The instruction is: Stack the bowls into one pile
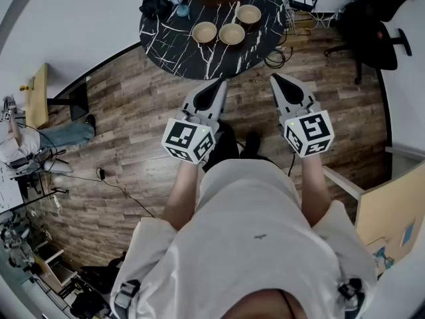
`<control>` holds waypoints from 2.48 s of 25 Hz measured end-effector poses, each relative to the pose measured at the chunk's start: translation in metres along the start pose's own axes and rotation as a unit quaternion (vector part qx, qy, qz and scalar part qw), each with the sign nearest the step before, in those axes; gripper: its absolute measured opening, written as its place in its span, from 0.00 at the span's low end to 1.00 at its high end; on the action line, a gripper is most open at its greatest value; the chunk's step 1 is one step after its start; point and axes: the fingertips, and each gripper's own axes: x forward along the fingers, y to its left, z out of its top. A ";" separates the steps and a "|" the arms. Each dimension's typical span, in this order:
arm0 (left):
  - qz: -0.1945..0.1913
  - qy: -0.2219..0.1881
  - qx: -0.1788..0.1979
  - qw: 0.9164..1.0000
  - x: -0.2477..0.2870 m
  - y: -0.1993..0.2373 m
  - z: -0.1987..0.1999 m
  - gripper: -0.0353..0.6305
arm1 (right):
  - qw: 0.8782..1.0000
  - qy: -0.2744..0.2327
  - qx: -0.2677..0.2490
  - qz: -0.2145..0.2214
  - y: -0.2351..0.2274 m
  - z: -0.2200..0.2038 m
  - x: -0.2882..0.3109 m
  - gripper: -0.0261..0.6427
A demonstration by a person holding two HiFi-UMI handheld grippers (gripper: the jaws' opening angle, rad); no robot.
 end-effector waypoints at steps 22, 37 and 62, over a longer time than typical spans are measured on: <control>-0.007 0.038 0.039 0.999 0.024 -0.007 -0.021 0.06 | 0.999 0.025 0.027 0.022 -0.001 -0.022 0.011 0.04; -0.006 0.046 0.023 0.999 0.086 0.086 -0.003 0.06 | 0.999 0.048 0.003 0.022 -0.036 0.004 0.114 0.05; -0.045 0.084 -0.016 0.995 0.129 0.181 -0.028 0.20 | 0.991 0.127 0.036 -0.018 -0.051 -0.033 0.219 0.22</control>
